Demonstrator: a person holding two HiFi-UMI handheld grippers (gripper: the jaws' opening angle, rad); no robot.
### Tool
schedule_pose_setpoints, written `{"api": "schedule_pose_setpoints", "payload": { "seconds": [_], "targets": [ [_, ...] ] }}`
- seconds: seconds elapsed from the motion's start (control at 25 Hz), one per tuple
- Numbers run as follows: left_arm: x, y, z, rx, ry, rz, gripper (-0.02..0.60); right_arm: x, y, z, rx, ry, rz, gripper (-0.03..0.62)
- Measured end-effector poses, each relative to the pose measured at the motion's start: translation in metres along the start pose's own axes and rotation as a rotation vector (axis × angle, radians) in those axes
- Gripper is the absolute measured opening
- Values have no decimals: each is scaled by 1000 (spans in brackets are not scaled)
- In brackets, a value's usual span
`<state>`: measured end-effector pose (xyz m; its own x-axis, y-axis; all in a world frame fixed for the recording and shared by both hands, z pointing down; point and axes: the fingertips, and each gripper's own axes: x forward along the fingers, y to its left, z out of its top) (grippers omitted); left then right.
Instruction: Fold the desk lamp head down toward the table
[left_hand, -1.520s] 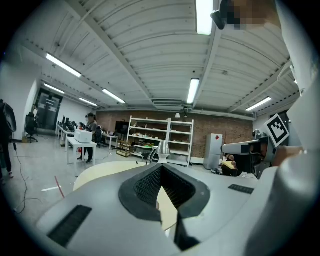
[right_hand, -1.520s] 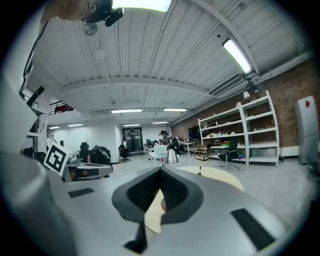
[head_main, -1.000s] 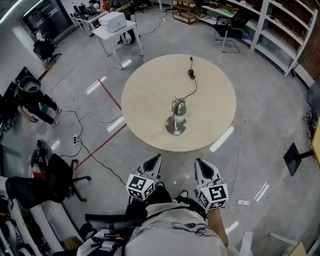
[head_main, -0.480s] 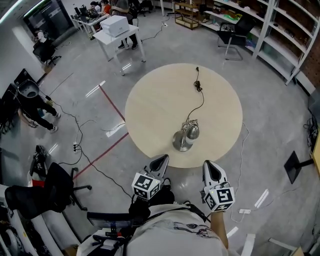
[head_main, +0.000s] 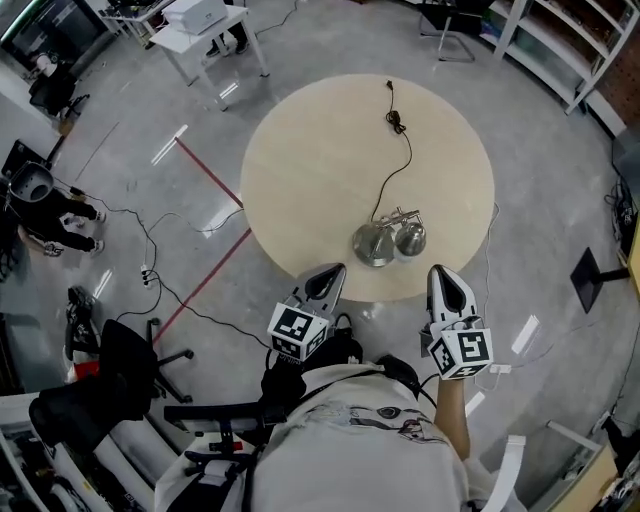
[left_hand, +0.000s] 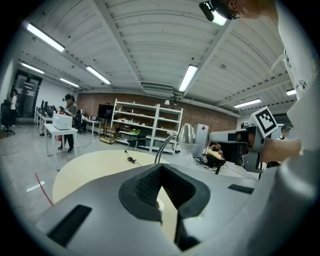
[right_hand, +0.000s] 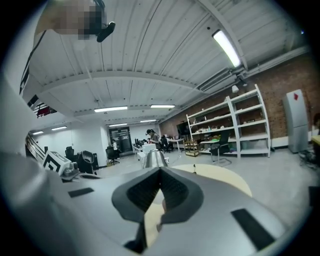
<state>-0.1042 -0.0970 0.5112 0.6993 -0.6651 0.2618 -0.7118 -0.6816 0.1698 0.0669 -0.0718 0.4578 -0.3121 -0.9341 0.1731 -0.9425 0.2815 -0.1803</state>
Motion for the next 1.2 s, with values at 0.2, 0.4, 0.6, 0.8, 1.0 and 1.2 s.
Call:
{"api": "schedule_pose_setpoints", "payload": {
  "seconds": [0.2, 0.4, 0.6, 0.8, 1.0, 1.2],
  "targets": [
    [7, 11, -7, -21, 17, -24, 2, 7, 1, 9, -6, -30, -33, 5],
    [22, 14, -1, -33, 11, -4, 2, 13, 8, 33, -23, -60, 62, 9],
    [34, 16, 14, -30, -14, 40, 2, 36, 12, 36, -122, 40, 144, 186],
    [40, 22, 19, -27, -21, 75, 2, 64, 19, 21, -137, 134, 196, 259],
    [43, 22, 18, -31, -24, 88, 2, 78, 26, 8, -166, 197, 217, 259],
    [41, 29, 19, -36, -27, 106, 2, 83, 24, 3, -183, 223, 181, 258]
  ]
}}
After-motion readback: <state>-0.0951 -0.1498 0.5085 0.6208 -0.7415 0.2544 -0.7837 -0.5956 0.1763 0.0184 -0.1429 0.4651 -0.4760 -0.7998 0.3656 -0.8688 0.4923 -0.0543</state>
